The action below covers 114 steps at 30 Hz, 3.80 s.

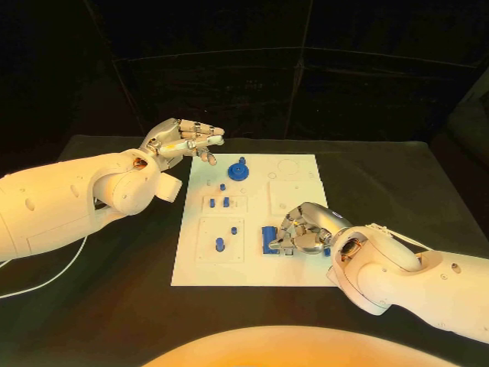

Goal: Assemble the parts on the task board

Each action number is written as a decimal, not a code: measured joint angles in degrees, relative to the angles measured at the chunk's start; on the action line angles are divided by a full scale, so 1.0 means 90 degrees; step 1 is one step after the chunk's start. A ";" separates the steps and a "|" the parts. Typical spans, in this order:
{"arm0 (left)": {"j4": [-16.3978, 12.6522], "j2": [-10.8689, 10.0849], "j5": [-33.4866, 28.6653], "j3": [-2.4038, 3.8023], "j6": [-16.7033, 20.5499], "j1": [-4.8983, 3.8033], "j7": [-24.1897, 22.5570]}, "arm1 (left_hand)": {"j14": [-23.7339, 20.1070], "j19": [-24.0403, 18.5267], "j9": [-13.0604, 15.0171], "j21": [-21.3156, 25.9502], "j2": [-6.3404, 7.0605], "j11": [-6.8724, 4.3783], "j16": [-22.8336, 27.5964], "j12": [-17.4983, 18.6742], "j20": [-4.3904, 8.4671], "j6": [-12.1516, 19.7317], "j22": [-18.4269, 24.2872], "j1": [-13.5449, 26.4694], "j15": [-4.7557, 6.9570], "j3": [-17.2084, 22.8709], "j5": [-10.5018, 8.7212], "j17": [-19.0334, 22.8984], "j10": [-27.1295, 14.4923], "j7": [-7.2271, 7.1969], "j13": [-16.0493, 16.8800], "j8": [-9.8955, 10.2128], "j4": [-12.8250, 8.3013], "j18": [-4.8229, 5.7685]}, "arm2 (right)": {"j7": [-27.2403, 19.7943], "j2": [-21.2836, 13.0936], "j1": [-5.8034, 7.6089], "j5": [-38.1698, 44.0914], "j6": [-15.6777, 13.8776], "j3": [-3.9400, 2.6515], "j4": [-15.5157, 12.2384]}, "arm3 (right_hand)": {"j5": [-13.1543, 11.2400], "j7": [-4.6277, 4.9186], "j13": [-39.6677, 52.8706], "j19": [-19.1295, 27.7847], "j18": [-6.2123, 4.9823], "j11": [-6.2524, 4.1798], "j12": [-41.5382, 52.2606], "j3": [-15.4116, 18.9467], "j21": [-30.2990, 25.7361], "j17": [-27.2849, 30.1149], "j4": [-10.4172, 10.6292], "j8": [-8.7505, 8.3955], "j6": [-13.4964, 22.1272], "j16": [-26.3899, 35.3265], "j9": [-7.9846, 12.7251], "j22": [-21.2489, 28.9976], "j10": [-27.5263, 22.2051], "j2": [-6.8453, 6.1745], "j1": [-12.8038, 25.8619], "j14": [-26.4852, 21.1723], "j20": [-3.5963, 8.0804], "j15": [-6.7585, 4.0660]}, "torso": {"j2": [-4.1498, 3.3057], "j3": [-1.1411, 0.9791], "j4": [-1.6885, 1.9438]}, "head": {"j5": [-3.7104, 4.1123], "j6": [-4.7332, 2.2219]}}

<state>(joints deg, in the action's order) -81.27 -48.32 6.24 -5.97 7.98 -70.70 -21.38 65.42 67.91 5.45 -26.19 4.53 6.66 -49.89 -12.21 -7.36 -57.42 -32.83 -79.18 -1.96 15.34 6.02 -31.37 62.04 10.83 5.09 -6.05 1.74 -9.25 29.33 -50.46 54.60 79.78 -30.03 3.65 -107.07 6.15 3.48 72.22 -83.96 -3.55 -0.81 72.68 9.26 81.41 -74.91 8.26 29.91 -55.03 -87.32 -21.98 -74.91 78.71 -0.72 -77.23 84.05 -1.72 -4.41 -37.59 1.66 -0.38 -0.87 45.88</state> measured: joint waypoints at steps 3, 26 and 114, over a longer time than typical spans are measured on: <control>-0.0002 -0.0002 0.0000 0.0000 0.0000 0.0000 0.0000 | 0.0000 0.0000 0.0000 0.0000 0.0000 0.0000 0.0000 0.0000 0.0000 0.0000 0.0000 0.0000 0.0000 0.0000 0.0000 0.0000 0.0000 0.0000 0.0000 0.0000 0.0000 0.0000 | 0.0000 -0.0005 0.0000 0.0044 -0.0003 0.0000 0.0020 | 0.0031 0.0036 0.0000 0.0000 0.0000 0.0000 0.0003 0.0007 0.0000 0.0000 -0.0013 0.0000 0.0036 0.0000 0.0007 0.0000 0.0000 0.0025 -0.0025 0.0000 0.0000 0.0000 | -0.0001 0.0001 0.0001 | -0.0002 0.0000; 0.0033 -0.0006 0.0000 -0.0002 -0.0004 -0.0001 0.0002 | 0.0000 0.0000 0.0000 0.0025 -0.0032 0.0023 0.0000 -0.0043 0.0000 0.0000 0.0012 -0.0032 0.0000 0.0000 0.0000 0.0005 -0.0023 0.0000 0.0005 0.0000 0.0000 -0.0001 | -0.0613 -0.1635 0.0048 -0.0265 -0.0178 -0.0021 -0.0414 | 0.1047 0.0264 0.0044 0.0000 0.0000 0.0205 -0.0051 0.0158 0.0023 0.0001 0.0124 -0.0907 0.0370 -0.0023 0.0488 0.0000 0.0023 0.0190 0.0231 0.0000 -0.0094 0.0138 | 0.0021 0.0001 -0.0044 | 0.0298 -0.0054; 0.0030 -0.0016 0.0000 -0.0010 -0.0035 0.0003 0.0007 | -0.0023 0.0000 0.0000 0.0025 -0.0032 0.0022 0.0000 -0.0073 0.0000 0.0000 0.0022 -0.0032 0.0023 -0.0018 0.0000 0.0003 -0.0023 0.0000 0.0008 -0.0021 -0.0018 0.0000 | 0.0236 -0.0826 0.0031 0.0899 0.0313 -0.0018 -0.0309 | 0.2045 0.0041 0.0254 0.0000 0.0000 0.0009 -0.0094 -0.2841 0.0123 0.0000 -0.0074 -0.1624 -0.0650 -0.0074 0.0364 0.0001 0.0218 -0.0621 0.0747 -0.0013 -0.0044 0.0031 | 0.0005 -0.0001 -0.0010 | 0.0233 0.0058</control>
<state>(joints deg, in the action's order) -81.00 -48.46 6.23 -6.06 7.67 -70.68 -21.31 65.21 67.91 5.45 -25.97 4.24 6.86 -49.89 -12.87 -7.36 -57.42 -32.63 -79.48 -1.76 15.17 6.02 -31.34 61.83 10.83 5.16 -6.24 1.58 -9.26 31.45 -57.89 54.88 87.87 -27.21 3.48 -109.86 24.56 3.85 74.51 -83.95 -3.55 -0.73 71.83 -16.31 82.52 -74.91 7.59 15.30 -60.88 -87.98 -18.71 -74.91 80.68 -6.31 -70.51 83.92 -2.12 -4.13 -37.54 1.65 -0.47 1.22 46.41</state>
